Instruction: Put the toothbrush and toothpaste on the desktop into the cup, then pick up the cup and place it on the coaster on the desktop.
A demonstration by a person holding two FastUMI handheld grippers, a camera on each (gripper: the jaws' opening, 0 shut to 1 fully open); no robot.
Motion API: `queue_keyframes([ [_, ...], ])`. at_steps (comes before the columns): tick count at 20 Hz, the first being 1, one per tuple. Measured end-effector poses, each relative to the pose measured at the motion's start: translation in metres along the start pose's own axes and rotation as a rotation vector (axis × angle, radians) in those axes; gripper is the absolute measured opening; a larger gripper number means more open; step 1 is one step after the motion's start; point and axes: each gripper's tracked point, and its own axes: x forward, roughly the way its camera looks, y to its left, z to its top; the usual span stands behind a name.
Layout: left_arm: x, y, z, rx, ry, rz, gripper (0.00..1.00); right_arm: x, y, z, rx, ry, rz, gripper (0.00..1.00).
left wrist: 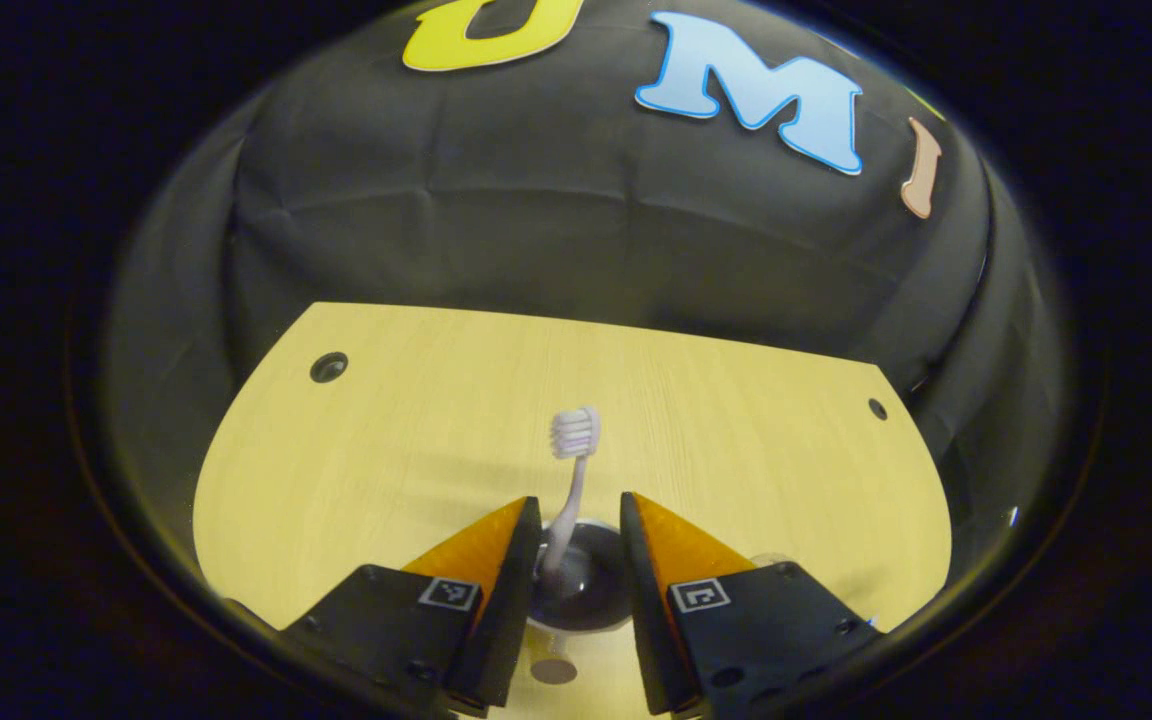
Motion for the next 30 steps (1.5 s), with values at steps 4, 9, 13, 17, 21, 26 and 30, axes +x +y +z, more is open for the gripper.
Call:
queue_keyframes([
  [4, -0.024, -0.007, 0.004, -0.023, -0.034, -0.035, 0.64, -0.006, 0.01, 0.011, 0.0, -0.024, 0.018, 0.23],
  [9, -0.057, 0.002, 0.012, -0.01, -0.075, -0.029, 0.63, -0.012, 0.03, 0.029, -0.015, -0.06, 0.052, 0.23],
  [13, -0.085, 0.014, 0.012, -0.02, -0.096, -0.023, 0.63, -0.019, 0.057, 0.05, -0.032, -0.1, 0.103, 0.23],
  [17, -0.114, 0.041, -0.001, -0.036, -0.1, 0.007, 0.64, -0.03, 0.092, 0.082, -0.083, -0.16, 0.14, 0.23],
  [21, -0.146, 0.077, -0.021, -0.069, -0.094, 0.056, 0.63, -0.037, 0.142, 0.12, -0.088, -0.234, 0.208, 0.23],
  [26, -0.184, 0.122, -0.047, -0.137, -0.097, 0.118, 0.63, -0.044, 0.21, 0.167, -0.057, -0.332, 0.293, 0.22],
  [30, -0.209, 0.148, -0.063, -0.165, -0.1, 0.168, 0.64, -0.047, 0.265, 0.204, -0.009, -0.415, 0.365, 0.24],
])
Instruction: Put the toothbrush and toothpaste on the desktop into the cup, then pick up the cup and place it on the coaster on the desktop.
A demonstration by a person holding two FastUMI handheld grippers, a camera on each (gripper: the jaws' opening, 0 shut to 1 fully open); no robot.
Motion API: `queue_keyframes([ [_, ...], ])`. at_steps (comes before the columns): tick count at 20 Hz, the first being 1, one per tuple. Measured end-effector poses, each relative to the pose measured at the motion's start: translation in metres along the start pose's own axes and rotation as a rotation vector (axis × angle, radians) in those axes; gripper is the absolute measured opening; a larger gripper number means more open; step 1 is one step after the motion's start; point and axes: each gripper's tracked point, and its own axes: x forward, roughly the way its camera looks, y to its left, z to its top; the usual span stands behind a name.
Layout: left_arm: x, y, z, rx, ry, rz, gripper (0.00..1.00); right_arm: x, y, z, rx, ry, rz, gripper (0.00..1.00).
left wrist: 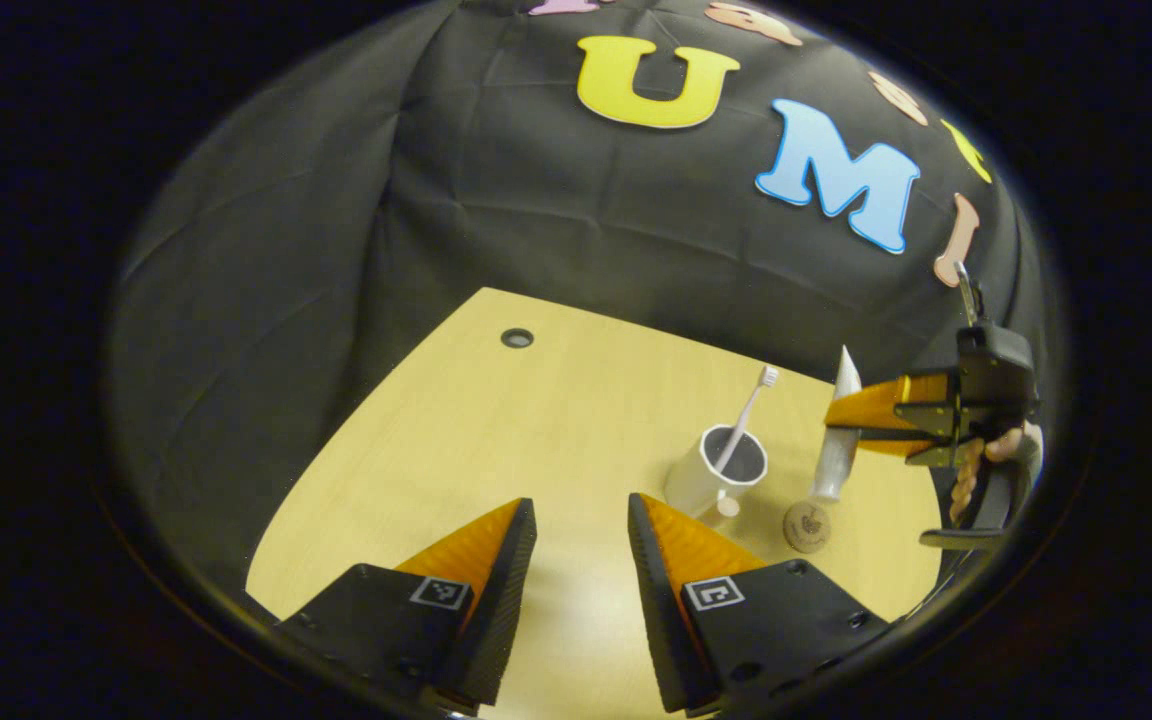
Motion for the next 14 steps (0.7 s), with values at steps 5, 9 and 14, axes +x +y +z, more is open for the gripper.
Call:
queue_keyframes([
  [5, -0.028, 0.035, -0.015, -0.051, 0.013, 0.063, 0.64, 0.037, 0.028, 0.011, 0.034, -0.095, 0.023, 0.22],
  [9, -0.05, 0.059, -0.026, -0.08, 0.014, 0.117, 0.64, 0.051, 0.028, 0.005, -0.025, -0.162, 0.006, 0.22],
  [14, -0.057, 0.074, -0.029, -0.073, 0.025, 0.154, 0.63, 0.062, 0.025, 0.0, -0.083, -0.222, -0.031, 0.22],
])
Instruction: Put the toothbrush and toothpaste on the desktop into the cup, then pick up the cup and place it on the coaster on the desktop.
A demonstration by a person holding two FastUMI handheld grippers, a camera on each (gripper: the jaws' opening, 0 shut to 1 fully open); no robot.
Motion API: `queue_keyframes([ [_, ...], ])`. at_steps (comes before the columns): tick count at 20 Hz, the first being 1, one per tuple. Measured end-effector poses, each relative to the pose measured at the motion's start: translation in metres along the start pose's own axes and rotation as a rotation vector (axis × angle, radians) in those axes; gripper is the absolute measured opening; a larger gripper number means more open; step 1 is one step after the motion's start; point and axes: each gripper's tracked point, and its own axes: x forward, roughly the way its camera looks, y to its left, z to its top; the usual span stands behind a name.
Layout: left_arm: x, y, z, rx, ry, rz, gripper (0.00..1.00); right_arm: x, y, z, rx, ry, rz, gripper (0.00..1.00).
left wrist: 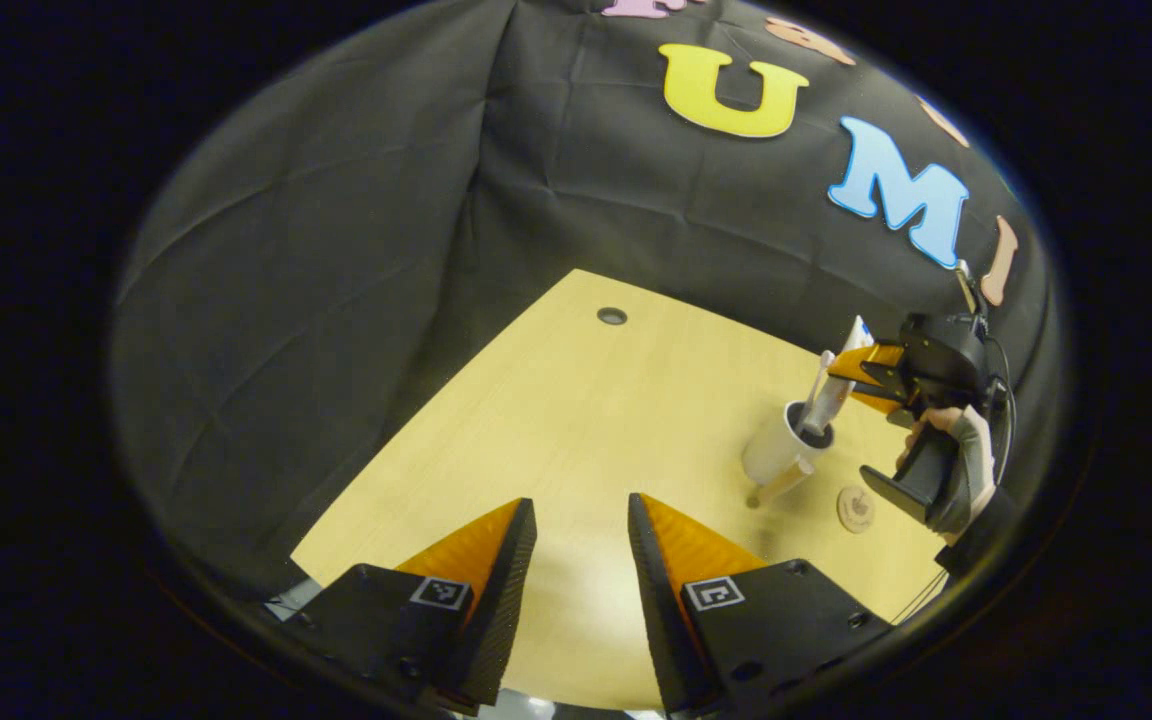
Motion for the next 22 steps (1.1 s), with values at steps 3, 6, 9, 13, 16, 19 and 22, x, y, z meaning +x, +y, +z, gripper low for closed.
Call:
queue_keyframes([
  [3, -0.002, 0.0, -0.003, -0.004, 0.009, -0.001, 0.64, 0.005, -0.005, -0.006, -0.031, -0.021, -0.021, 0.22],
  [6, -0.003, 0.0, -0.006, 0.002, 0.024, -0.006, 0.64, 0.002, -0.008, -0.018, -0.033, -0.032, -0.02, 0.22],
  [9, -0.004, 0.001, -0.009, 0.019, 0.033, -0.013, 0.64, -0.001, -0.008, -0.028, -0.035, -0.042, -0.018, 0.28],
  [13, 0.003, -0.015, -0.008, 0.036, 0.034, -0.039, 0.64, -0.01, -0.009, -0.03, -0.058, -0.048, -0.013, 0.36],
  [16, 0.01, -0.028, -0.012, 0.055, 0.038, -0.07, 0.64, -0.018, -0.005, -0.028, -0.051, -0.046, 0.016, 0.45],
  [19, 0.015, -0.044, -0.013, 0.077, 0.042, -0.102, 0.64, -0.029, -0.004, -0.028, -0.063, -0.043, 0.03, 0.46],
  [22, 0.018, -0.069, -0.009, 0.103, 0.05, -0.136, 0.64, -0.045, -0.004, -0.031, -0.075, -0.037, 0.056, 0.46],
])
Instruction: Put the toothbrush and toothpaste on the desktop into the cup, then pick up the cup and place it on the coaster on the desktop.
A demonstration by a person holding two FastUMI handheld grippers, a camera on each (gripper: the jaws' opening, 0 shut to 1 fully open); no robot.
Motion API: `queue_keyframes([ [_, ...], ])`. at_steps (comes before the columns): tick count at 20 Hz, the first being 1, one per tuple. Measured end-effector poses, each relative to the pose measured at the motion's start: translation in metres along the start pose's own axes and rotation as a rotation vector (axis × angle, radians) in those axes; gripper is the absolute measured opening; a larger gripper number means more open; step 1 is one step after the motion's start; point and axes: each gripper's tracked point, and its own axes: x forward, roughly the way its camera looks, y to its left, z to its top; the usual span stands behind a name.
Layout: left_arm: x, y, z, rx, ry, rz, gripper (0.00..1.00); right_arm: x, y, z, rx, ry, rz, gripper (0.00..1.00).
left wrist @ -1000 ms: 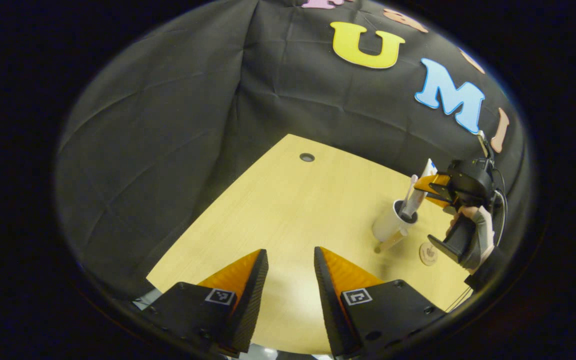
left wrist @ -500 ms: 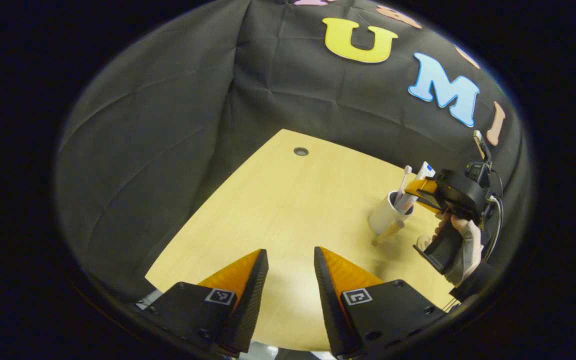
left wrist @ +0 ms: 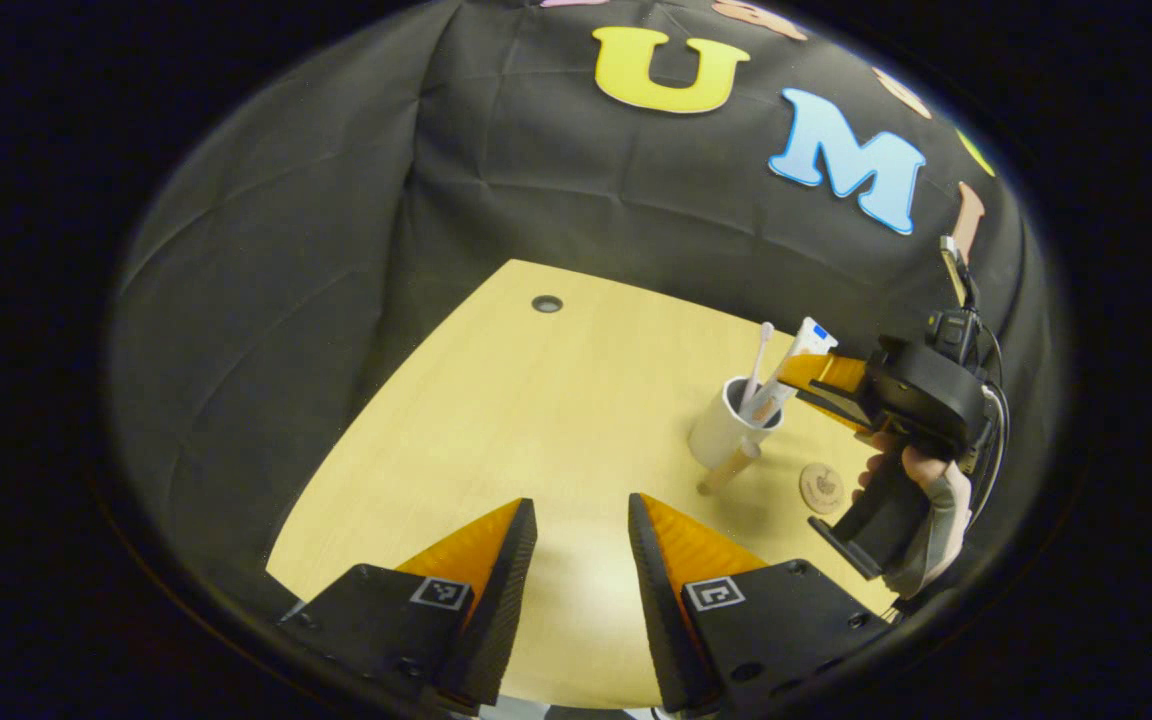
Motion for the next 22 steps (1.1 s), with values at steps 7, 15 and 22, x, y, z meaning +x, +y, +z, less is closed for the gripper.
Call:
queue_keyframes([
  [7, 0.025, -0.059, 0.008, 0.07, 0.03, -0.133, 0.63, -0.047, -0.02, 0.002, 0.0, 0.004, 0.029, 0.47],
  [15, 0.056, -0.116, 0.005, 0.139, 0.171, -0.285, 0.62, -0.098, -0.112, 0.0, 0.047, -0.004, -0.098, 0.46],
  [22, 0.093, -0.134, 0.002, 0.247, 0.305, -0.3, 0.64, -0.135, -0.193, -0.006, 0.152, -0.028, -0.24, 0.46],
])
